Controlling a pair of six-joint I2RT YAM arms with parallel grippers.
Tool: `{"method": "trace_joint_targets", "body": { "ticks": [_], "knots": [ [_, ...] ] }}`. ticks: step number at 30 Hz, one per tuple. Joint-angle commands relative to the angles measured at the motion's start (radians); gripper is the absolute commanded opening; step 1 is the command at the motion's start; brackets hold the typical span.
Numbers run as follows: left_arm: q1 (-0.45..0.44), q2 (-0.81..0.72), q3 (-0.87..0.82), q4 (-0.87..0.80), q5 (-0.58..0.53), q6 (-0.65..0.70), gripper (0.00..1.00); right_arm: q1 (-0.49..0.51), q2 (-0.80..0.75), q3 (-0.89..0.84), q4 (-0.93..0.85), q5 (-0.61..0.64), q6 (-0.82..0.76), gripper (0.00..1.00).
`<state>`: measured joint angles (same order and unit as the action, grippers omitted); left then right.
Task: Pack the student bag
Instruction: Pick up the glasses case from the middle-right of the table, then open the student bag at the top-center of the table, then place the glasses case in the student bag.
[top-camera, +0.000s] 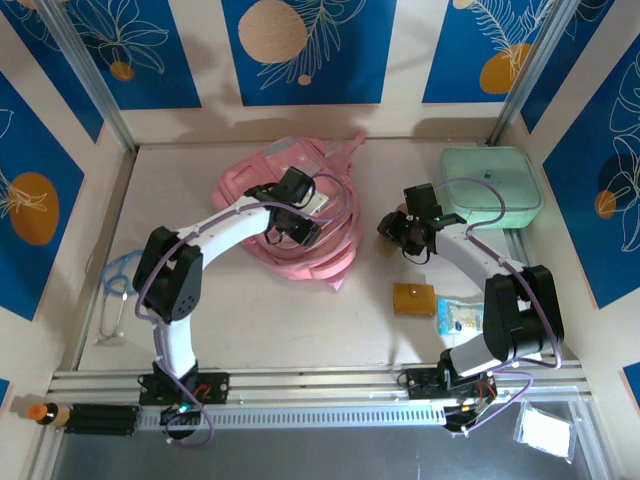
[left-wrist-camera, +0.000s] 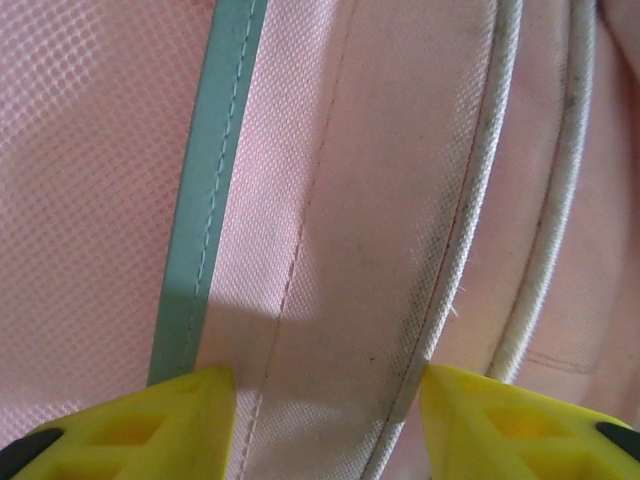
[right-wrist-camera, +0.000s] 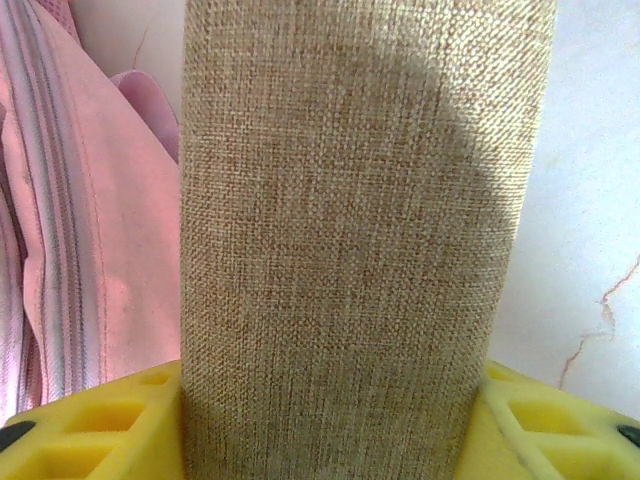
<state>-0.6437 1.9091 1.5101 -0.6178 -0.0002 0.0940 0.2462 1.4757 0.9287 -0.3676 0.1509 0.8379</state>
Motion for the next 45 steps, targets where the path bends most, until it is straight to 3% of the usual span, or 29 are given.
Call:
{"method": "trace_joint_targets", "body": {
  "ticks": [1, 9, 20, 33, 41, 45],
  "knots": [
    [-0.039, 0.056, 0.064, -0.079, -0.113, 0.081, 0.50, -0.005, -0.028, -0.009, 0.022, -0.034, 0.016, 0.44],
    [-0.076, 0.117, 0.126, -0.100, -0.291, 0.090, 0.45, -0.007, -0.022, -0.007, 0.025, -0.040, 0.022, 0.44],
    [-0.076, 0.055, 0.143, -0.090, -0.333, 0.066, 0.00, -0.007, -0.036, -0.015, 0.051, -0.066, 0.017, 0.44],
    [-0.065, -0.272, 0.036, 0.145, -0.264, 0.002, 0.00, 0.055, -0.106, -0.061, 0.301, -0.316, -0.033, 0.44],
    [-0.064, -0.240, 0.169, 0.173, -0.177, -0.052, 0.00, 0.143, 0.024, 0.027, 0.350, -0.362, 0.131, 0.44],
    [-0.065, -0.254, 0.191, 0.189, -0.186, -0.083, 0.00, 0.151, 0.135, 0.103, 0.417, -0.402, 0.203, 0.44]
  ]
}}
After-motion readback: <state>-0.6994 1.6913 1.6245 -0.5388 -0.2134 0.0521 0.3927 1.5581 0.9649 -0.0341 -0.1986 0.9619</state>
